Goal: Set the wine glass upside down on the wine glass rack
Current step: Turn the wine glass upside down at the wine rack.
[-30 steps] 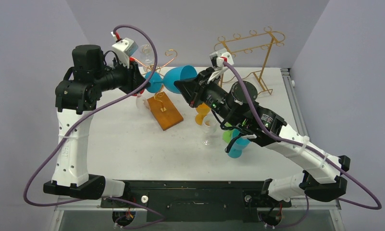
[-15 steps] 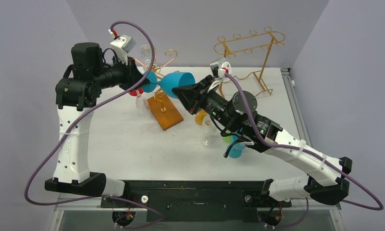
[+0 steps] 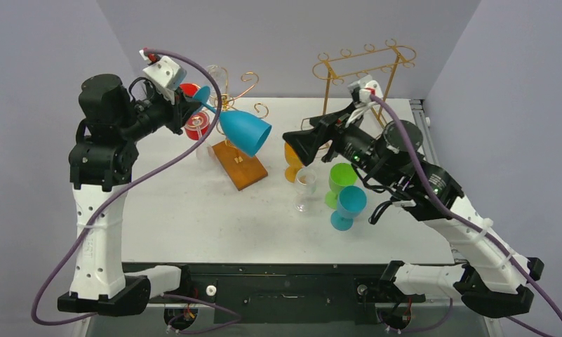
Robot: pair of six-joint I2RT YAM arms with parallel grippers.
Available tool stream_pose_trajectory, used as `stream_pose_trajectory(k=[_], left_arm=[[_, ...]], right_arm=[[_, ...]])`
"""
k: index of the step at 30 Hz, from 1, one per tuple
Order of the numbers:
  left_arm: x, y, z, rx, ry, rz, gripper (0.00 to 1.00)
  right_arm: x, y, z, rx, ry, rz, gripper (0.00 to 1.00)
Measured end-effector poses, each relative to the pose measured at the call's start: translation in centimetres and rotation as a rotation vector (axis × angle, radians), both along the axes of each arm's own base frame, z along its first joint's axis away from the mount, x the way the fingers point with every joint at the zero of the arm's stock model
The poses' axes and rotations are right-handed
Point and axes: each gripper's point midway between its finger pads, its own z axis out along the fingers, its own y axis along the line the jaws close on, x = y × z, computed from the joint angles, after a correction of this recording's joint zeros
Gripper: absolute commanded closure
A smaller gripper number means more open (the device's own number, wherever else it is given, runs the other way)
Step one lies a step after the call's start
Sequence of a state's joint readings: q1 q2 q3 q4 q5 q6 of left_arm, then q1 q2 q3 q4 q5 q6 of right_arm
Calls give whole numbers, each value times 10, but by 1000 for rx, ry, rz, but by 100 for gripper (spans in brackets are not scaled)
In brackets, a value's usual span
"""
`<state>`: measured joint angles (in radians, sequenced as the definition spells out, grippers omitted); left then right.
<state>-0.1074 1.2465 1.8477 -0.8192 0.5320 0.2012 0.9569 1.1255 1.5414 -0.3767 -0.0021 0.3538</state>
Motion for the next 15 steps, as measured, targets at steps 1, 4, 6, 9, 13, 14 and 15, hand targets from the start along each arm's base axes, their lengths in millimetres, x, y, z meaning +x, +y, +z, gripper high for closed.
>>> stream_pose_trajectory(k=[1,4,6,9,13,14,15], left_arm=[[-4,0,5,19,-42,-13,100],[-15,-2,25,75,-180,-68,100],[-21,-6,33,112,-263,-111,100],[-38,-14,27,195,-377,-208,100],[-57,-26,18,292,-496,-322,100],[-60,-28,19,310,-527,-341,100],[-62,-30,22,328,-562,-356,100]], right_arm=[[2,-9,5,-4,-1,-13,15],[3,-21,18,-14,-18,-9,15],[-2,-13,22,-27,-28,48,15],[-7,7,21,-48,-36,146,15],[-7,44,-9,-100,11,290,15],[-7,52,-20,-115,32,321,15],[-7,60,-30,-128,51,349,15]])
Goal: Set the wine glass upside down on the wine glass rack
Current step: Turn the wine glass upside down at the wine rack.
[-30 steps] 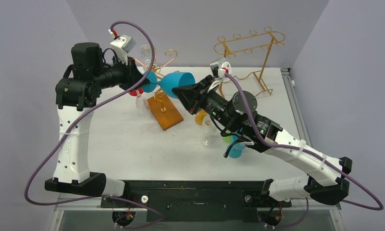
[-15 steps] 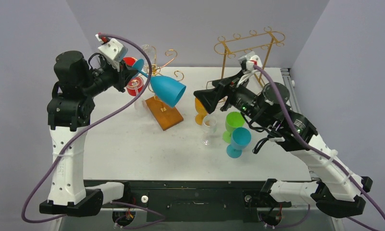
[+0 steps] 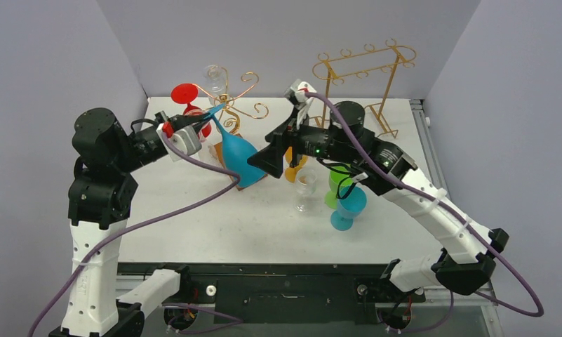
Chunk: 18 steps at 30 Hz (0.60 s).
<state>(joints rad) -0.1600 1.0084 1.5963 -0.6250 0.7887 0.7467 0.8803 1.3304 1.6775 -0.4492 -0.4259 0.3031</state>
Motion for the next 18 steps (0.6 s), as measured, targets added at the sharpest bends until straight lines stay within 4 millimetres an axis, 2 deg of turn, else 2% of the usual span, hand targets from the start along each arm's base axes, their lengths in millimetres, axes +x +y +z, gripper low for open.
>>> stream_pose_trajectory(k=[3,5,10,18], left_arm=[[-3,-2,7,23,-82,-20,100],[-5,-2,9,34,-125,-30,100],[-6,-5,9,53,-183,-48,100],[-7,-6,11,73,-220,-61,100]], right_arm=[[-3,15,-27,-38,54,70,15],[-6,22,-35,-44,80,110,15],[-17,31,-42,-22,105,199,14],[-20,43,-48,16,143,255,14]])
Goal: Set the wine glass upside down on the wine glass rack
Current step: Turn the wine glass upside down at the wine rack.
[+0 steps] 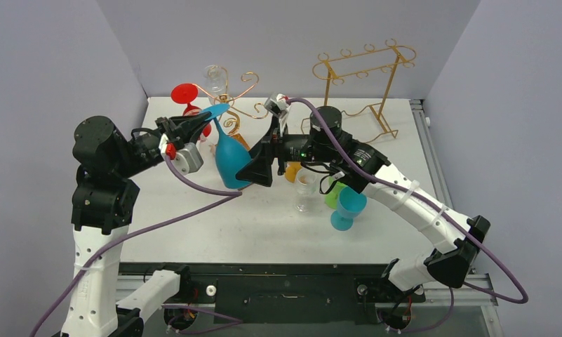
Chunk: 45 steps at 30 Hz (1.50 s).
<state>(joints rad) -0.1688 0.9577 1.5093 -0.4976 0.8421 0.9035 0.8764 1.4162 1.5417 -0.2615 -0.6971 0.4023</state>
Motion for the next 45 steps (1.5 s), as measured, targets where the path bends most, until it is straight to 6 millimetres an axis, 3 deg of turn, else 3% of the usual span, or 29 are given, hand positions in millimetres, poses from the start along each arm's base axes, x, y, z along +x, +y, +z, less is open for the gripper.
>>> stream_pose_trajectory(k=[11,13,14,16,20,22,26,30,34,38,45], left_arm=[[-1,-4,-2,1,1,-21,100],[-1,-4,-1,2,-3,-20,100],[-1,-4,-1,2,-4,-19,89],[-1,-4,0,0,-8,-16,55],[1,-2,11,-45,-17,1,14],[2,0,15,-73,-4,19,8],[9,7,12,-118,75,81,3],[21,19,10,-169,190,186,0],[30,33,-7,-211,323,302,2],[33,45,-28,-233,435,401,0],[48,75,-63,-242,567,625,14]], right_arm=[[18,18,-20,1,28,-38,14],[18,19,-19,10,26,-35,19],[18,19,-20,13,24,-33,21],[19,20,-20,24,18,-28,25],[27,17,-38,-1,22,-68,29],[35,14,-52,-26,18,-110,30],[59,7,-76,-78,-12,-220,32],[82,0,-87,-101,-69,-331,33],[102,1,-85,-90,-127,-405,35],[121,7,-97,-101,-154,-455,36],[135,10,-130,-141,-147,-499,38]])
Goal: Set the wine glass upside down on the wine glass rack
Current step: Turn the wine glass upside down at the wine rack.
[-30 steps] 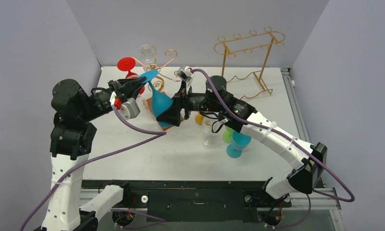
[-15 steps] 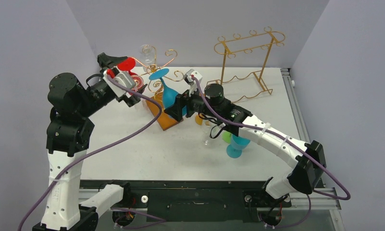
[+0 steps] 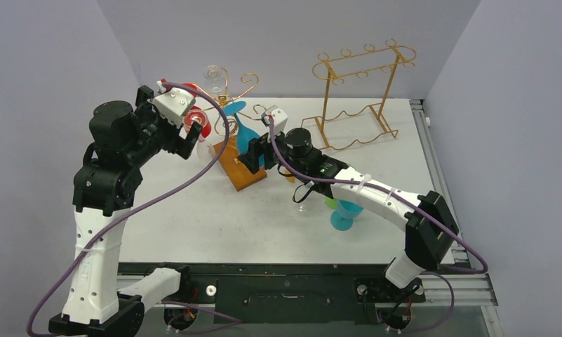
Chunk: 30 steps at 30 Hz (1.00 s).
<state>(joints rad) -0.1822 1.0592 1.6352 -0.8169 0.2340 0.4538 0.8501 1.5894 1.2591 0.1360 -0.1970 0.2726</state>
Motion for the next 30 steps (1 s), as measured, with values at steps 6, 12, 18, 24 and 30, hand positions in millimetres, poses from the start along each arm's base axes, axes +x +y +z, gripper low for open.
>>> stream_pose_trajectory(k=[6,12,18,24,30], left_arm=[[8,23,-25,15,86,140,23],[15,41,-45,1,168,246,34],[17,46,-57,-13,214,282,43],[19,45,-60,-19,229,288,47],[21,48,-62,-3,230,296,60]], right_arm=[[6,5,-5,13,-12,-8,39],[13,15,-15,25,-18,-5,40],[18,28,-35,27,-13,7,43],[9,43,-33,59,-49,40,44],[-5,51,-35,86,-79,72,45]])
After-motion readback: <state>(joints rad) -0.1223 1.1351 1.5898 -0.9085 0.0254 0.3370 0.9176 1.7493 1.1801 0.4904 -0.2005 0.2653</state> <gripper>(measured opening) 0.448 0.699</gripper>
